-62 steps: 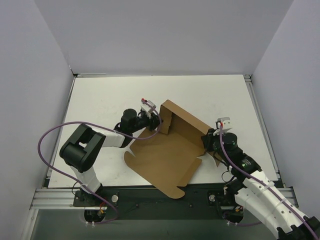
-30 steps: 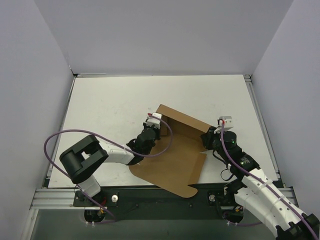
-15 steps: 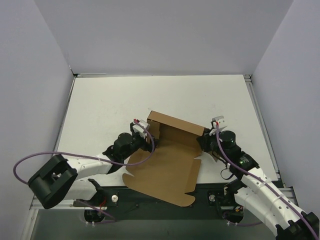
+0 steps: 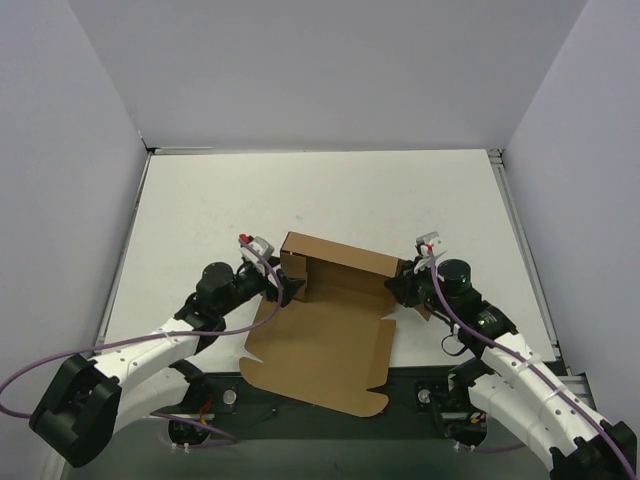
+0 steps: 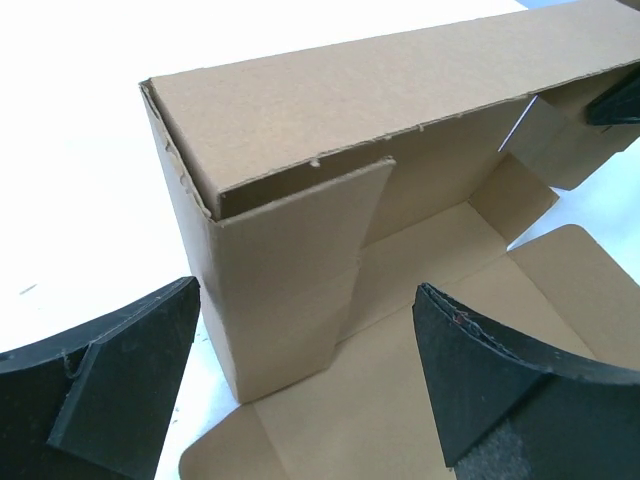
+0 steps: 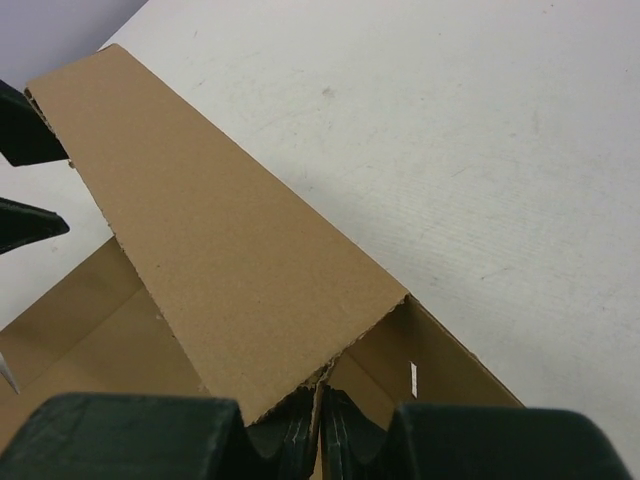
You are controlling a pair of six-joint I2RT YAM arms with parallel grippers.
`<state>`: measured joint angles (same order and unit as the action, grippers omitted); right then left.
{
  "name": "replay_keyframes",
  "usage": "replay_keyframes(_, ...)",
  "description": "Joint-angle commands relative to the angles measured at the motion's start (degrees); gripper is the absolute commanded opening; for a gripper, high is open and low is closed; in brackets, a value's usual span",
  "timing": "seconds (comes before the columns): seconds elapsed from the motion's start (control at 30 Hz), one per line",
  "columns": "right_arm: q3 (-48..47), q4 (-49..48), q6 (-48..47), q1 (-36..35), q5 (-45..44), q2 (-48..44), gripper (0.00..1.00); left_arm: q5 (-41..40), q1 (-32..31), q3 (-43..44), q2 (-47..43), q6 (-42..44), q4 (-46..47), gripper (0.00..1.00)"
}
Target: Fold the paper box
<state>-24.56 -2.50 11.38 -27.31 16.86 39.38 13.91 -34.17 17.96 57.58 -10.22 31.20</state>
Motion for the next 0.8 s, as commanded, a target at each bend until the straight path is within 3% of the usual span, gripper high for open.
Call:
replay_keyframes(0.0,-2.3,-1.0,-1.0,0.2,4.2,1.2,0.10,3.7,1.9,0.5,-0.2,-0.2,0.8,0.97)
replay_keyframes(0.3,-2.4,-1.1,-0.9,0.2,4.8,1.8,0.10,-1.3,4.7,-1.9,0.0,0.7,0.7,0.97)
replay_keyframes(0.77,-2.6,-1.1,-0.7,0.2,5.9,2.2,0.10,2.3,4.9,-4.7,3.7,3.4,12.6,0.97)
